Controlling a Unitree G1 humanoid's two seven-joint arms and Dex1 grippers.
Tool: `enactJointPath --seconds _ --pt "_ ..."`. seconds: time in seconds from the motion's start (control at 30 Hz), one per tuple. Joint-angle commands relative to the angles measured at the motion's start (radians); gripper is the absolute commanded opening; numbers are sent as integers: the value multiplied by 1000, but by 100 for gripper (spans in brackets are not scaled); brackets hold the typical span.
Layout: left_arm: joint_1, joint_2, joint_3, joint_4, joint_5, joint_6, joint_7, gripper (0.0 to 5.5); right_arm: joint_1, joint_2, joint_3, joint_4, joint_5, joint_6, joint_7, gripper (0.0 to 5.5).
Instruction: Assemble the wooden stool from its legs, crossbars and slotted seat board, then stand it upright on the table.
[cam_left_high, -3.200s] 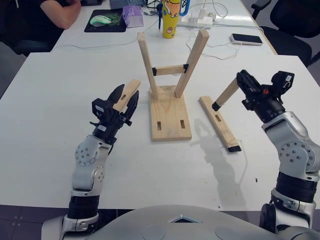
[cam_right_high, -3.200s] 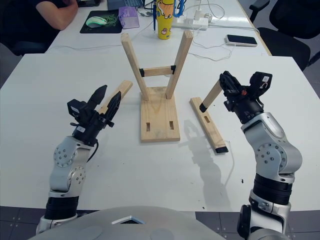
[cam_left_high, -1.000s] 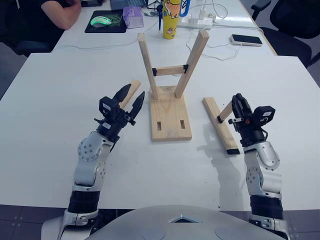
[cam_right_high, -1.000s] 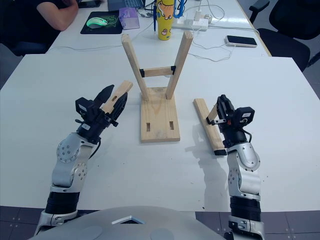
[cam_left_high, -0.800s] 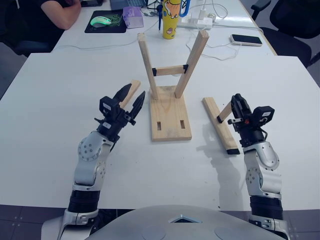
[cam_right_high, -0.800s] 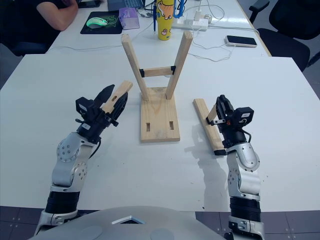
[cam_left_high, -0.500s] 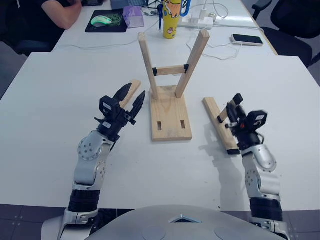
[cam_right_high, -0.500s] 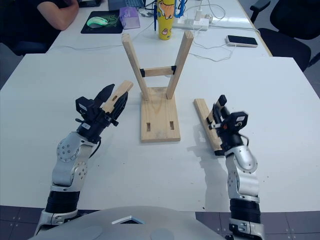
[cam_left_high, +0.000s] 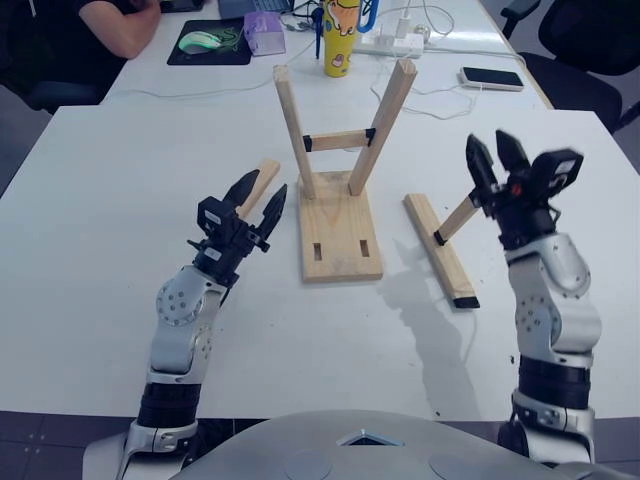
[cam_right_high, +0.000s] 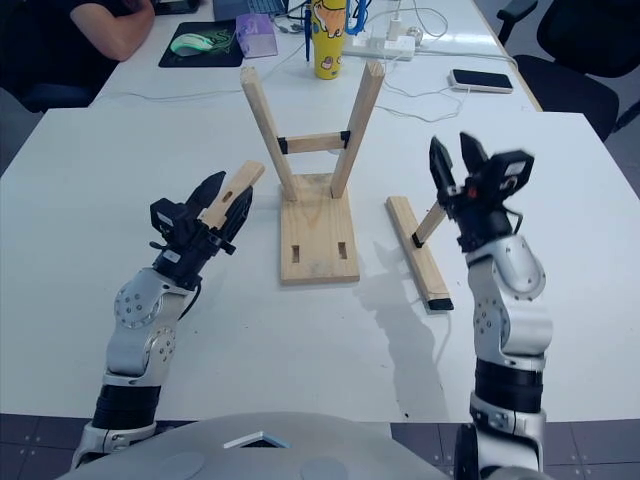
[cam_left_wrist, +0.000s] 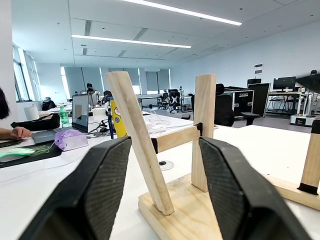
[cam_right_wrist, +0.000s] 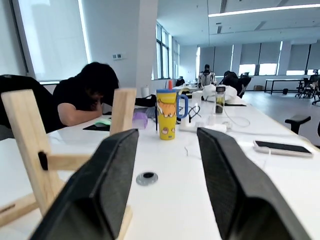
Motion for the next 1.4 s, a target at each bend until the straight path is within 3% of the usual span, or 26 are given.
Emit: enactJointPath --seconds 0.03,0.2,0.4,0.83,0.93,1.07,1.13,1.4 --pt "0 -16 -15 20 33 -14 21 251 -255 -53 -45 129 35 82 -36 165" --pt "-23 -26 -27 38 56 -15 31 251 -309 -75 -27 225 36 146 -3 91" --pt "-27 -31 -24 52 56 -22 34 251 -178 -55 -26 149 58 218 1 1" --pt "-21 -38 -31 64 62 -34 39 251 -249 -71 -86 106 27 116 -26 1" --pt "-15 -37 -28 60 62 -34 42 251 -189 -57 -47 97 24 148 -15 1" --pt "-24 -35 -30 51 59 -25 41 251 102 -54 119 176 -70 303 -13 1" --pt "-36 -31 -23 43 48 -16 39 251 169 -40 140 165 -76 329 -15 1" --pt "-48 -34 -14 48 44 -16 45 251 29 -24 122 162 -67 313 -32 1"
